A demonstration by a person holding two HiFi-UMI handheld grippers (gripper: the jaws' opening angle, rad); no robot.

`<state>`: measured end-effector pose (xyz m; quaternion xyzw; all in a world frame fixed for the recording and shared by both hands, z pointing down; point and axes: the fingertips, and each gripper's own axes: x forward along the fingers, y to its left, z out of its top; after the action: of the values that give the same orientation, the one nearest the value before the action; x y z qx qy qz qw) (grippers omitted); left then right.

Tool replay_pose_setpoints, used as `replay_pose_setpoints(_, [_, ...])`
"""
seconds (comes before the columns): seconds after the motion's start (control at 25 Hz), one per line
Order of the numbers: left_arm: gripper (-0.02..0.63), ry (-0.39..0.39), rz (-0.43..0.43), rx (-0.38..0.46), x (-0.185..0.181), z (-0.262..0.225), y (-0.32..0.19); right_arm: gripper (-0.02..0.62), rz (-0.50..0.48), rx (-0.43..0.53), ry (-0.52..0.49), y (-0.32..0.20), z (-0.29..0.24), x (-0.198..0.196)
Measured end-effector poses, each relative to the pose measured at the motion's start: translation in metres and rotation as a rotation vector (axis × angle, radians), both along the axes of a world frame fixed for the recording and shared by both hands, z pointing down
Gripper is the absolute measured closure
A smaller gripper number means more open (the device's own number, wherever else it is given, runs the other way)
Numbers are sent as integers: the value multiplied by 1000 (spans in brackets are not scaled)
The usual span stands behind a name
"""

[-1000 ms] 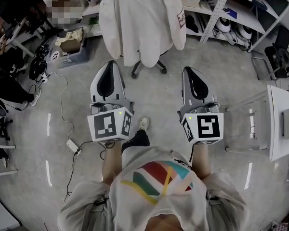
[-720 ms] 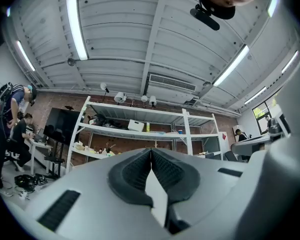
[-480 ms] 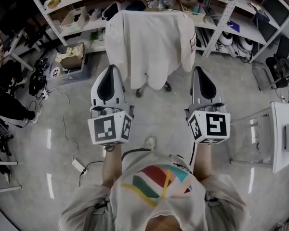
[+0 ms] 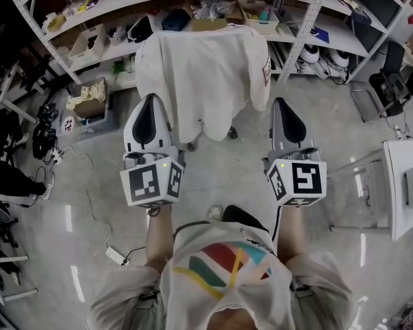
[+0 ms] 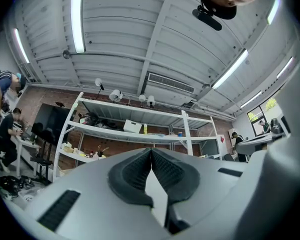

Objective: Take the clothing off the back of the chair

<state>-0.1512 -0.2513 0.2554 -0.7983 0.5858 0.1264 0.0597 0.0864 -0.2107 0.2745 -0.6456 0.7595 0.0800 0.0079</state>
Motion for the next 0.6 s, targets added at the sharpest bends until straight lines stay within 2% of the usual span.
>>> replay_pose_setpoints(0.6, [592,-6,-56,-37,17,1,-13,591,-79,9,-5,-28,-2,-1])
